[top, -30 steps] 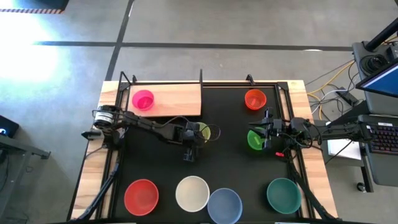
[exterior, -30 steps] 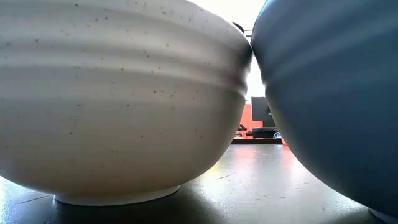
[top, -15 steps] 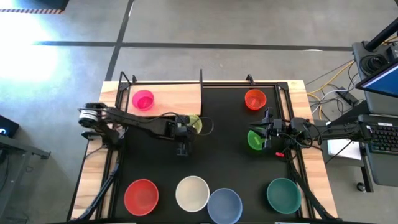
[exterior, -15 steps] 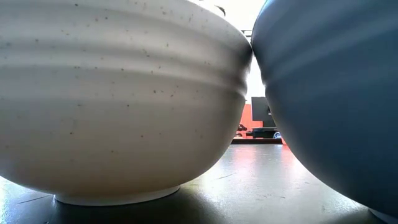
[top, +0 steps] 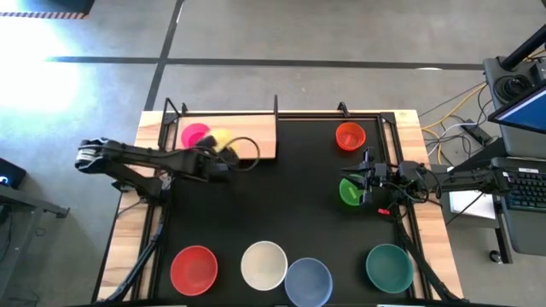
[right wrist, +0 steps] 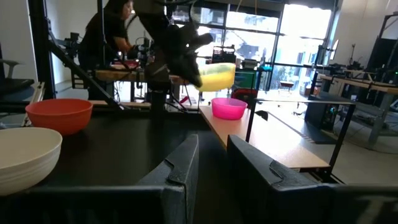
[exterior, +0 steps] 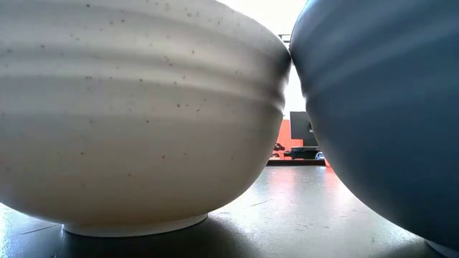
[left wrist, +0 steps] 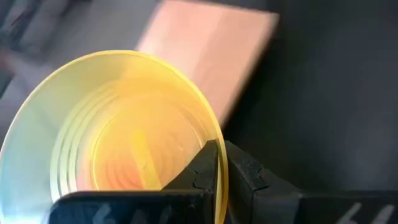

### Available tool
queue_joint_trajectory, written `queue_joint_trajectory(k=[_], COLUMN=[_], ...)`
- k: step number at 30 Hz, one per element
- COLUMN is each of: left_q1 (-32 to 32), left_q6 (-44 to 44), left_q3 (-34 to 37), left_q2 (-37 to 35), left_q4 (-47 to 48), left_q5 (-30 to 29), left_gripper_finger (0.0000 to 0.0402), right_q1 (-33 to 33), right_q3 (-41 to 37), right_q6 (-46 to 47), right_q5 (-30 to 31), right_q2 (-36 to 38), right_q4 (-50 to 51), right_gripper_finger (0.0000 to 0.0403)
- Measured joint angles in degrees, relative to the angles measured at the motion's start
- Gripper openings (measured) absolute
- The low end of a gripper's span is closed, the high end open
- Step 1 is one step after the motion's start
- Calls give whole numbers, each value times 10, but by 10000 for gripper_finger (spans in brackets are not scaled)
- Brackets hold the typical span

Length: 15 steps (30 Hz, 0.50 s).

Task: Place and stack bowls onto a shelf
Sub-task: Stack the yellow bowl on top of the pink bowl on the shelf

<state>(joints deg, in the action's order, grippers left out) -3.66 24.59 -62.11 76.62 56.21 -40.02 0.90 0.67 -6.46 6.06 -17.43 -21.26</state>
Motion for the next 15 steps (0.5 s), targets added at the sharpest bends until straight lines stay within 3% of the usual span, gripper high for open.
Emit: queue_joint_trajectory(k=[7,15], left_q1=[39,130], left_q6=[160,122], left_q3=[7,49], left_q2=[-19,-10], left_q4=[153,102], left_q5=[-49,-59], left_gripper_finger=[0,0], right_q1=[0,0], right_q3=[0,0], right_q6=[0,0], right_q5=[0,0], right_q2=[0,0], right_q4=[0,0], right_gripper_finger=[75,75])
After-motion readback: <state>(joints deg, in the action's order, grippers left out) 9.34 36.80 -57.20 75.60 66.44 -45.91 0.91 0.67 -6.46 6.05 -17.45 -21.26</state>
